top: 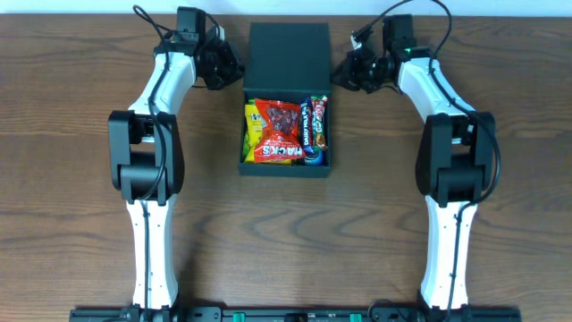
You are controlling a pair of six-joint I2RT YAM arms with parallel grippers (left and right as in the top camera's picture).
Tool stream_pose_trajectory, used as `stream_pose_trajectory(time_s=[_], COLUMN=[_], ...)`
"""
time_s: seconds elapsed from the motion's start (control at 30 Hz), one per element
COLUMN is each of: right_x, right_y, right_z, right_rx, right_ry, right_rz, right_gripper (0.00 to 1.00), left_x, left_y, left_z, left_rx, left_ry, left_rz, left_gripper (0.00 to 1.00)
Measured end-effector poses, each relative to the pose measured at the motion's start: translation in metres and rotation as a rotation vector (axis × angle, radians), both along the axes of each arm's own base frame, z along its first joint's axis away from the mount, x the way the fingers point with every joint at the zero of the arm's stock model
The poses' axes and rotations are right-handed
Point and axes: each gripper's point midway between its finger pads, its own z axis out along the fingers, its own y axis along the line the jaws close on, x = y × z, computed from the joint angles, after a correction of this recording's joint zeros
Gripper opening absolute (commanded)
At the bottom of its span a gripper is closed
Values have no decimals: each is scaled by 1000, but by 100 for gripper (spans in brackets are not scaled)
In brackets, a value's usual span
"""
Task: Pack container
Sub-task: 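Raise both grippers to the upright lid's top edge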
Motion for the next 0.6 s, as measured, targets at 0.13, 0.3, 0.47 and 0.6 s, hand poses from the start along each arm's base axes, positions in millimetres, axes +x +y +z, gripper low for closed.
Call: stream_pose_trajectory(time_s=[0.13,0.3,0.47,0.6], right_x=[-2,-3,2,3], right_y=[5,4,4,4], right_z=[8,24,38,49], right_rx=[46,121,137,137], right_ry=[-44,-97,-162,-204], right_rz=[53,111,143,161], right_gripper=[1,1,1,1], left_x=[1,1,1,1], left_y=[0,-3,-5,-7], left_z=[7,21,29,37], left_rx=[-44,-107,-129,-127], left_ry=[-13,-45,-78,-111], left_rz=[-19,-67,-110,-137], left_gripper=[6,6,6,6])
